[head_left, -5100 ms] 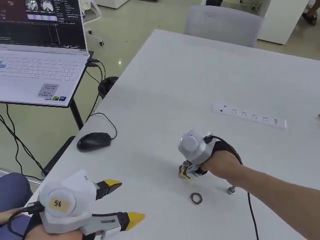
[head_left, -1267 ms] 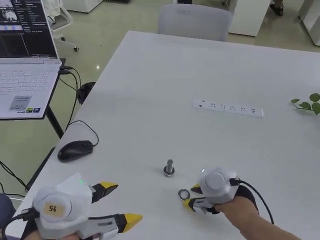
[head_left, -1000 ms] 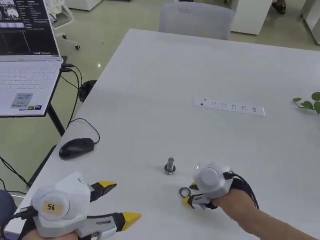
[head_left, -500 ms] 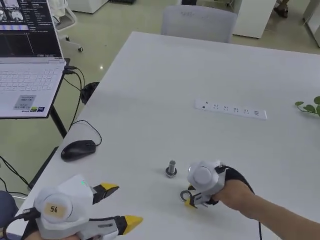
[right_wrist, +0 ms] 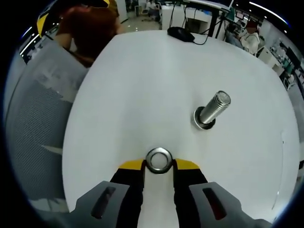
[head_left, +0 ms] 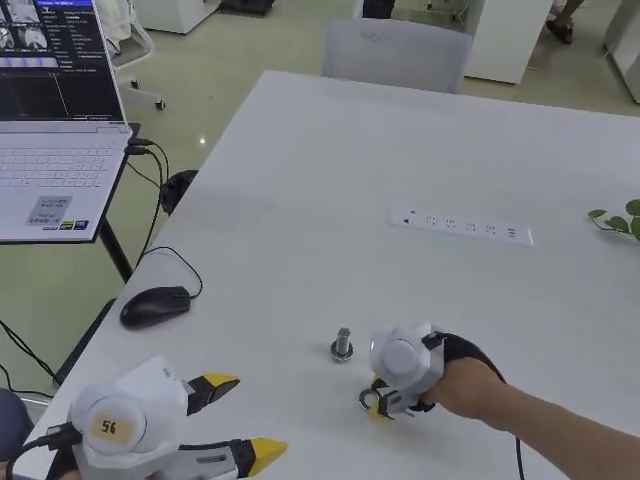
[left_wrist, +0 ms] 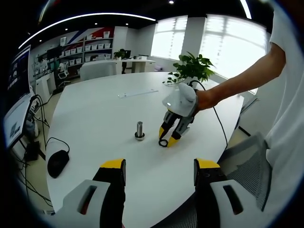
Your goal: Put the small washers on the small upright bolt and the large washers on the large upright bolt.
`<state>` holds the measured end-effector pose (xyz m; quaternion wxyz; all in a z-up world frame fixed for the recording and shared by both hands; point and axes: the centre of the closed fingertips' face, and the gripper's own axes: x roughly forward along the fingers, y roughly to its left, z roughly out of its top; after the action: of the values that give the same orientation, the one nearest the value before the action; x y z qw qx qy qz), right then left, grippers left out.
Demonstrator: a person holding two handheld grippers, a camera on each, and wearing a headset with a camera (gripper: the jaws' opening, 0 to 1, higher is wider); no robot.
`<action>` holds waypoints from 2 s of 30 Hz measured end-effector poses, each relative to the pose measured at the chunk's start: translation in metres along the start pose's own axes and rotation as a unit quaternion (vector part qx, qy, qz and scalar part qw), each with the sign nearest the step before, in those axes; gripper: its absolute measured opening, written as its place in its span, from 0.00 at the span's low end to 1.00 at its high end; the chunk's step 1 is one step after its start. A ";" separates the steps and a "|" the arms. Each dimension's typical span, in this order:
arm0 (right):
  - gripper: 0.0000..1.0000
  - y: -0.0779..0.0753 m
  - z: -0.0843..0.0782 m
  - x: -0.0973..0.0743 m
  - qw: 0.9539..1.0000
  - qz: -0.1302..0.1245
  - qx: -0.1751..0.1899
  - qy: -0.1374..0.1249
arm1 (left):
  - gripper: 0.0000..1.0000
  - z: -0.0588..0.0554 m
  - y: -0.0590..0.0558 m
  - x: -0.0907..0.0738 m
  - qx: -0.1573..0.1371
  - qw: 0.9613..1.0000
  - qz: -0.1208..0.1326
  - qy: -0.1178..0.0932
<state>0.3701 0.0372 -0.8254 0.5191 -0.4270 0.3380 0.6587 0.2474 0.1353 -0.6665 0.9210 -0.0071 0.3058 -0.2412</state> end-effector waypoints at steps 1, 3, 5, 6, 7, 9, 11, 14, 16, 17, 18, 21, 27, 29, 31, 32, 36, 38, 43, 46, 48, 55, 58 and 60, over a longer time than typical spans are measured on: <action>0.23 0.000 0.000 0.000 1.000 -0.001 0.003 0.000 | 0.57 0.000 0.000 0.000 0.000 1.000 0.000 0.000; 0.23 0.001 0.000 0.001 1.000 -0.002 0.005 0.000 | 0.57 -0.001 0.001 -0.001 0.000 1.000 0.002 0.000; 0.23 0.001 0.000 0.000 1.000 -0.004 0.007 0.000 | 0.57 -0.001 0.002 -0.003 -0.002 1.000 0.004 0.000; 0.23 0.001 0.000 0.000 1.000 -0.005 0.009 0.001 | 0.57 -0.001 0.002 -0.004 -0.002 1.000 0.005 0.000; 0.23 0.000 0.001 0.000 1.000 -0.007 0.013 -0.001 | 0.57 -0.002 0.003 -0.005 -0.003 1.000 0.006 -0.001; 0.23 0.000 0.002 -0.001 1.000 -0.010 0.019 -0.004 | 0.57 -0.002 0.004 -0.006 -0.003 1.000 0.008 0.000; 0.23 -0.001 0.004 -0.002 1.000 -0.012 0.022 -0.006 | 0.57 -0.002 0.005 -0.006 -0.004 1.000 0.009 0.000; 0.23 -0.003 0.006 -0.005 0.999 -0.016 0.027 -0.013 | 0.57 -0.003 0.005 -0.006 -0.004 1.000 0.010 -0.001; 0.23 -0.003 0.006 -0.007 0.999 -0.017 0.033 -0.015 | 0.57 -0.002 0.004 -0.006 -0.004 1.000 0.009 -0.001; 0.23 -0.004 0.006 -0.007 0.999 -0.018 0.034 -0.015 | 0.57 -0.002 0.004 -0.006 -0.005 1.000 0.009 -0.001; 0.23 -0.003 0.006 -0.008 0.999 -0.019 0.035 -0.015 | 0.57 -0.001 0.003 -0.005 -0.004 1.000 0.008 -0.001; 0.23 -0.004 0.007 -0.011 0.999 -0.022 0.041 -0.021 | 0.57 -0.001 0.003 -0.004 -0.003 1.000 0.007 -0.002; 0.23 -0.007 0.015 -0.020 0.997 -0.029 0.056 -0.034 | 0.57 0.000 0.004 -0.005 -0.003 1.000 0.008 -0.003; 0.23 -0.009 0.018 -0.024 0.997 -0.033 0.062 -0.038 | 0.57 0.000 0.005 -0.005 -0.004 1.000 0.009 -0.003; 0.23 -0.013 0.021 -0.026 0.996 -0.038 0.063 -0.042 | 0.57 0.000 0.005 -0.006 -0.004 1.000 0.010 -0.003; 0.23 -0.014 0.022 -0.028 0.996 -0.038 0.063 -0.044 | 0.57 0.000 0.005 -0.006 -0.004 1.000 0.010 -0.003; 0.23 -0.018 0.031 -0.035 0.996 -0.046 0.060 -0.049 | 0.57 -0.001 0.005 -0.007 -0.005 1.000 0.010 -0.004; 0.23 -0.021 0.036 -0.040 0.996 -0.050 0.059 -0.053 | 0.57 -0.001 0.005 -0.007 -0.005 1.000 0.010 -0.004; 0.23 -0.031 0.043 -0.047 0.995 -0.061 0.057 -0.059 | 0.57 -0.001 0.005 -0.006 -0.005 1.000 0.010 -0.005; 0.23 -0.036 0.048 -0.051 0.994 -0.067 0.057 -0.063 | 0.57 0.000 0.005 -0.006 -0.005 1.000 0.010 -0.006; 0.23 -0.040 0.051 -0.054 0.994 -0.071 0.055 -0.066 | 0.57 -0.001 0.005 -0.006 -0.005 1.000 0.010 -0.006; 0.23 -0.049 0.062 -0.058 0.993 -0.078 0.050 -0.072 | 0.57 0.000 0.005 -0.006 -0.005 1.000 0.010 -0.006; 0.23 -0.051 0.065 -0.057 0.993 -0.077 0.050 -0.072 | 0.57 0.000 0.006 -0.007 -0.005 1.000 0.011 -0.007; 0.23 -0.052 0.068 -0.058 0.993 -0.077 0.047 -0.073 | 0.57 0.000 0.006 -0.007 -0.007 1.000 0.012 -0.007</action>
<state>0.4120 0.0869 -0.7453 0.6111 -0.3775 0.2964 0.6295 0.2449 0.1438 -0.6637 0.9258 -0.0114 0.3010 -0.2284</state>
